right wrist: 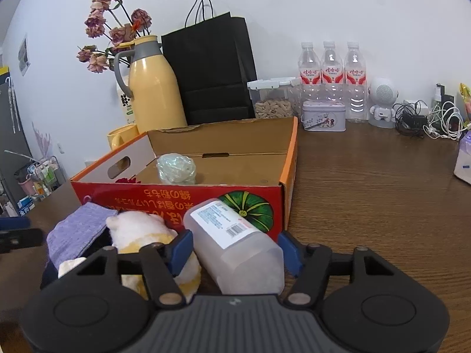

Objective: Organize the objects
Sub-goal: 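Grasp the white bead container with the right tool while the left tool grasps the purple pouch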

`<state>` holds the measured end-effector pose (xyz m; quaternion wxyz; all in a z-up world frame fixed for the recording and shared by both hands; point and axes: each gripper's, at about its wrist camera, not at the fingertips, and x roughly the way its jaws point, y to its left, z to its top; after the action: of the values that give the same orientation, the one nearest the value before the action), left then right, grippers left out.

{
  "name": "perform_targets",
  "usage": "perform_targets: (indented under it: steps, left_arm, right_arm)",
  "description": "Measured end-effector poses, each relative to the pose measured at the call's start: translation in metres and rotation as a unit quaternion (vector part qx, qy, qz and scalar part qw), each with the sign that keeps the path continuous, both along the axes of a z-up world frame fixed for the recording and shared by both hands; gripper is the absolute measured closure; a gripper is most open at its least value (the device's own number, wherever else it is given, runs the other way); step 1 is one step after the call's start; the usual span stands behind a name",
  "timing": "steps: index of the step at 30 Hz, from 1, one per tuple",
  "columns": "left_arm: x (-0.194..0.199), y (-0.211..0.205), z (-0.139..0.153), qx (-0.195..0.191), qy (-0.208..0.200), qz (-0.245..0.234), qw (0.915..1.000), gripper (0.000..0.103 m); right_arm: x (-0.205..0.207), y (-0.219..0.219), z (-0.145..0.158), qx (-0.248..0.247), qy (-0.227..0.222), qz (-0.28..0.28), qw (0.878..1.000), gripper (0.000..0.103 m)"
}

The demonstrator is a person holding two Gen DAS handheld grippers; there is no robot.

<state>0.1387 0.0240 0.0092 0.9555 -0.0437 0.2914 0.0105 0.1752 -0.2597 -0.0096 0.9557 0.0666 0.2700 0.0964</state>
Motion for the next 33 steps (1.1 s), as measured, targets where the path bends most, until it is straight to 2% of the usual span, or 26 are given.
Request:
perform_targets:
  steps: [8, 11, 13, 15, 21, 27, 33]
  left_arm:
    - [0.024, -0.004, -0.022, -0.025, 0.029, 0.007, 0.9992, 0.002]
    - [0.019, -0.004, -0.023, -0.025, 0.017, 0.009, 0.9995, 0.019]
    - [0.015, -0.004, -0.021, -0.021, 0.006, 0.009, 0.9997, 0.044]
    - [0.011, -0.005, -0.019, -0.025, 0.001, 0.001, 0.9997, 0.061]
    - [0.004, -0.015, -0.016, 0.016, -0.014, 0.005, 0.9998, 0.087]
    - [0.0, -0.018, -0.013, 0.029, -0.018, 0.004, 0.9994, 0.098]
    - [-0.007, -0.017, -0.006, 0.025, -0.028, 0.003, 0.9993, 0.099]
  right_arm:
    - [-0.022, 0.004, -0.003, -0.008, -0.022, -0.015, 1.0, 0.057]
    - [-0.029, 0.007, -0.004, -0.019, -0.031, -0.019, 0.999, 0.059]
    - [-0.032, 0.01, -0.005, -0.028, -0.034, -0.02, 0.999, 0.06]
    - [-0.033, 0.012, -0.006, -0.033, -0.035, -0.02, 0.999, 0.06]
    - [-0.036, 0.015, -0.006, -0.042, -0.039, -0.025, 0.998, 0.06]
    - [-0.044, 0.019, -0.007, -0.047, -0.043, -0.031, 0.997, 0.06]
    - [-0.054, 0.022, -0.006, -0.046, -0.051, -0.038, 0.997, 0.061]
